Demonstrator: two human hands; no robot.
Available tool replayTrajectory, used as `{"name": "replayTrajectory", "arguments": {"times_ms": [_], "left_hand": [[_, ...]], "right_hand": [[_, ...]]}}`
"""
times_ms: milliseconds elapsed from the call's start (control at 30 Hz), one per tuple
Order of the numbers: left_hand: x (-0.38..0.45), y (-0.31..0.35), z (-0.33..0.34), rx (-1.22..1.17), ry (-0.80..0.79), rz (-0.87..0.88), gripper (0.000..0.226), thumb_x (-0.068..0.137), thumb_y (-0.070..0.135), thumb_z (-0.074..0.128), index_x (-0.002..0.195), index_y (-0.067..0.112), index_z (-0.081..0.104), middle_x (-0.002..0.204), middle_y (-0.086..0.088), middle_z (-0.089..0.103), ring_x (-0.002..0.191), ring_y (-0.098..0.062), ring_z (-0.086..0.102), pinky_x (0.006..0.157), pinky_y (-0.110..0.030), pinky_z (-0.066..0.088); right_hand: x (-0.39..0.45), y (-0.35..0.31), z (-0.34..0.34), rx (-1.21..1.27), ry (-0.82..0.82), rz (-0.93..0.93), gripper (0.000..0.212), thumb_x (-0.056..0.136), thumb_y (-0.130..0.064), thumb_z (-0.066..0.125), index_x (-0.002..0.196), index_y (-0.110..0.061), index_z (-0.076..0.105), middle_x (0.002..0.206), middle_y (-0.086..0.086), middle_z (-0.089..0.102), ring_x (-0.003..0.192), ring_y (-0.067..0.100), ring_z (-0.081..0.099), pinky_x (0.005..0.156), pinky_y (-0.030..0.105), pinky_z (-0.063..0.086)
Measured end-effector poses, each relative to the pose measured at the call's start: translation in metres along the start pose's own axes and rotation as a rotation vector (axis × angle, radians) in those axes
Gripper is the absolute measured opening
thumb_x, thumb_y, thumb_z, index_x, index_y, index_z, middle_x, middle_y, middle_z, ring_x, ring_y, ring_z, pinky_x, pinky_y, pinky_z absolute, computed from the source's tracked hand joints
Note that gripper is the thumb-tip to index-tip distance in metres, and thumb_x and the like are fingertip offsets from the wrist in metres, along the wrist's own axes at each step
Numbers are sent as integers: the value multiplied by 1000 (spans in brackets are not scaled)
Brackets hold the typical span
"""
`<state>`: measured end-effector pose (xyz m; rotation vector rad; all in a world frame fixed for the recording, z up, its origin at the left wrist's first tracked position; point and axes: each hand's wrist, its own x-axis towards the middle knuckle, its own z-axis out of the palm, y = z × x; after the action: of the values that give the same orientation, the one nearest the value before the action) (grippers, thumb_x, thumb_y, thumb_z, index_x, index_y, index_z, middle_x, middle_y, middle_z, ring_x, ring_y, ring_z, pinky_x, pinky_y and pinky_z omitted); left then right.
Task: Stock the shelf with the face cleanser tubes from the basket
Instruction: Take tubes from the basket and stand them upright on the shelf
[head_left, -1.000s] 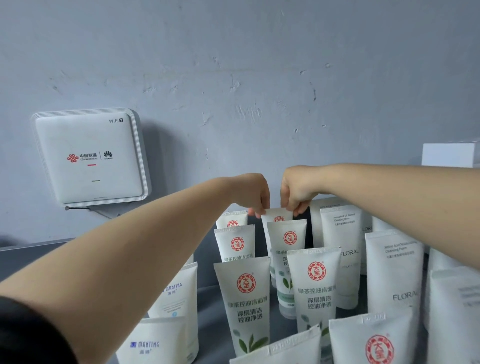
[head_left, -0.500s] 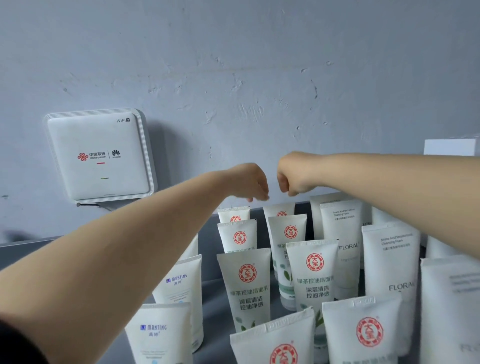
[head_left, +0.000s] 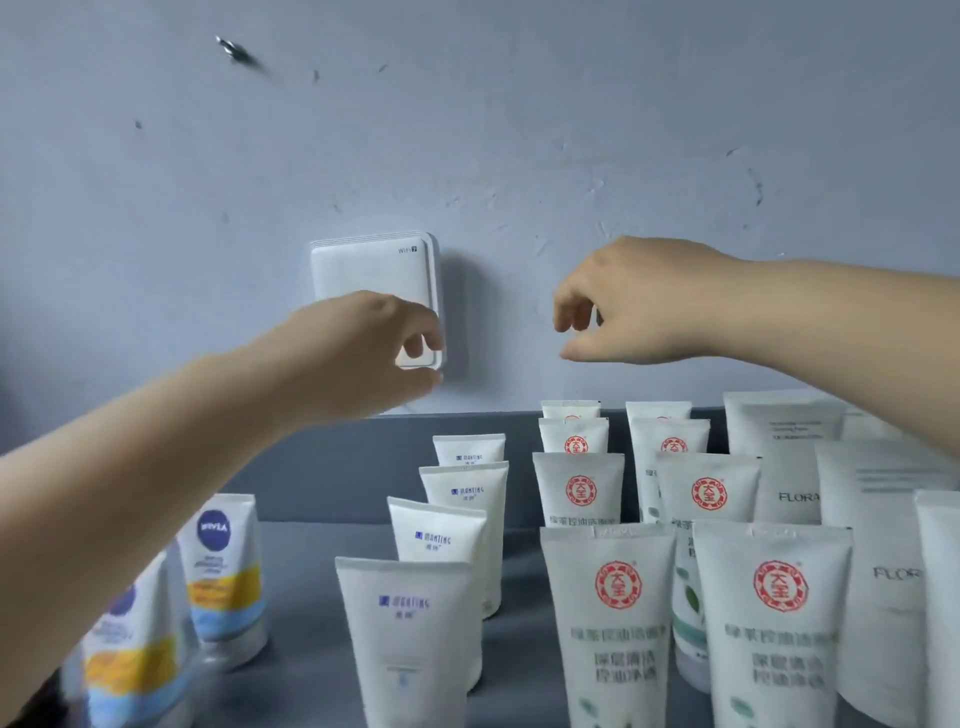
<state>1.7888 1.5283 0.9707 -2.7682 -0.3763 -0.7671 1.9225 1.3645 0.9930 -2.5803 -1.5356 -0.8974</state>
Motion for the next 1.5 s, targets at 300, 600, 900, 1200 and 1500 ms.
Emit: {"name": "replayTrajectory", "arguments": {"times_ms": [300, 600, 900, 1200, 1500], "left_hand": [[-83, -45, -9, 161, 243, 1, 41, 88, 40, 50, 128, 29, 49, 118, 10, 59, 114, -16, 50, 89, -28, 35], [-131, -111, -2, 158, 231, -7, 40, 90, 44, 47, 126, 27, 51, 114, 8, 59, 110, -18, 52, 86, -28, 34], [-188, -190, 3, 85, 271, -18, 51, 80, 51, 33, 120, 29, 56, 112, 12, 60, 107, -16, 52, 76, -24, 29], [-224, -229, 29, -68, 215, -163, 35, 87, 39, 55, 121, 29, 55, 116, 13, 57, 110, -13, 51, 82, -27, 39], [-227, -261, 33, -320, 157, -277, 36, 83, 36, 62, 117, 27, 54, 102, 12, 56, 94, -12, 54, 78, -30, 44]], "right_hand": [[-26, -94, -18, -105, 217, -228, 32, 90, -38, 44, 118, -26, 52, 118, -4, 58, 106, 23, 55, 72, 31, 40], [-17, -207, -2, -72, 178, -275, 19, 93, -35, 40, 99, -20, 49, 105, 0, 56, 102, 24, 50, 67, 30, 28], [-1, -288, 15, 104, 212, -166, 31, 89, -41, 43, 112, -23, 53, 108, -5, 57, 104, 20, 50, 73, 31, 36], [10, -305, 35, 271, 206, -152, 33, 86, -41, 51, 117, -31, 52, 114, -12, 56, 108, 14, 48, 82, 28, 37], [40, -322, 42, 478, 131, -134, 33, 81, -40, 63, 109, -23, 59, 101, -9, 56, 98, 11, 52, 89, 29, 44]]}}
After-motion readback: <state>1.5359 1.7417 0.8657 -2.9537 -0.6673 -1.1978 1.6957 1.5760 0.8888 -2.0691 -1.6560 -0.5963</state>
